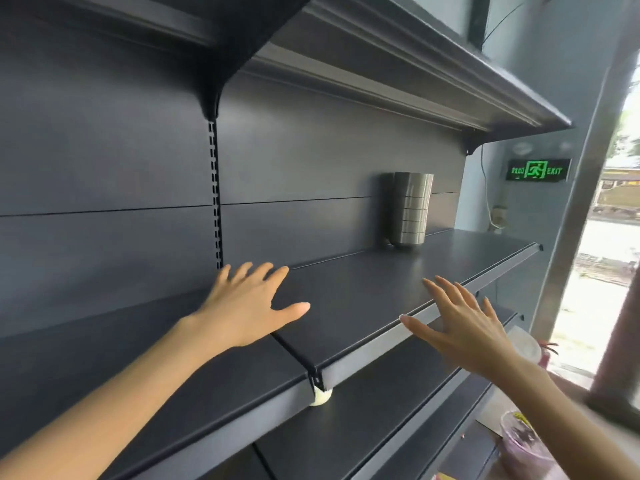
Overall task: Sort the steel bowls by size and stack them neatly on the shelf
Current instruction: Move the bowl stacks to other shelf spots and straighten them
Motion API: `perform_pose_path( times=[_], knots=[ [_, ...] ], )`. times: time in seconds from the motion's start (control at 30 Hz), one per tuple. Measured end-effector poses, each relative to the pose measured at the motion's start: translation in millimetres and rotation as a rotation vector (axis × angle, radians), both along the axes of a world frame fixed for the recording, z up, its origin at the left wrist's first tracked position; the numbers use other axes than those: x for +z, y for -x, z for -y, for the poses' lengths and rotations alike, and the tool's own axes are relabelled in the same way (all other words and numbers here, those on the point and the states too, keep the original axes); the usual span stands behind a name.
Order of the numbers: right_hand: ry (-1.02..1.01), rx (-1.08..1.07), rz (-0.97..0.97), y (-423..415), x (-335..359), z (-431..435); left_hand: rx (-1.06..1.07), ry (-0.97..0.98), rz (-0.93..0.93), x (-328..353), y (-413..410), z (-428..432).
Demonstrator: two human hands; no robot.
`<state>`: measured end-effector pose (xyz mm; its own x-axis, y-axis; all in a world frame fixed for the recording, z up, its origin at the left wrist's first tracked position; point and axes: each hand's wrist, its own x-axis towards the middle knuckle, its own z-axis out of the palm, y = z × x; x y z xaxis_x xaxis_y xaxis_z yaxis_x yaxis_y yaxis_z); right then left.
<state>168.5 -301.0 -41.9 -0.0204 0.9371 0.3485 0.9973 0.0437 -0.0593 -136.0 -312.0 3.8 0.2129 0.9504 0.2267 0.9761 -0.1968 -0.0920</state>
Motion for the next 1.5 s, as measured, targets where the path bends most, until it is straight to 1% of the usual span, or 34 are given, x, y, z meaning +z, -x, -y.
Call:
perform_pose_path(
  times=[0.17, 0.37, 0.53, 0.67, 0.83, 0.93, 1.07, 1.13, 1.2, 1.37, 1.5],
  knots=[
    [-0.08, -0.056, -0.039, -42, 6, -37, -0.074, -0.014, -0.049, 0, -53, -61],
    [-0.054, -0.138, -0.077, -118, -4, -85, -0.044, -0.006, -0.043, 2, -119, -131],
    [-0.041, -0.085, -0.052, -177, -8, -142, -0.006, -0.022, -0.015, 1, -184, -179],
    [-0.062, 0.003, -0.019, -222, -2, -196, 0.042, -0.007, 0.055, 0, -239, -219],
    [-0.055, 0.119, -0.009, -268, 18, -260, 0.115, 0.016, 0.228, 6, -295, -271],
    [-0.069, 0.185, -0.041, -285, 29, -299, 0.151, 0.003, 0.353, 11, -320, -299],
    [-0.055, 0.284, -0.176, -288, 31, -352, 0.178, -0.022, 0.534, 13, -339, -336],
    [-0.051, 0.332, -0.264, -283, 33, -380, 0.178, -0.054, 0.589, 15, -344, -358],
    [-0.043, 0.363, -0.38, -277, 37, -407, 0.161, -0.091, 0.643, 19, -348, -383],
    [-0.063, 0.425, -0.711, -269, 44, -473, 0.074, -0.154, 0.876, 26, -358, -453],
    [-0.085, 0.496, -0.898, -271, 45, -520, 0.027, -0.188, 1.02, 24, -368, -500]
  ],
)
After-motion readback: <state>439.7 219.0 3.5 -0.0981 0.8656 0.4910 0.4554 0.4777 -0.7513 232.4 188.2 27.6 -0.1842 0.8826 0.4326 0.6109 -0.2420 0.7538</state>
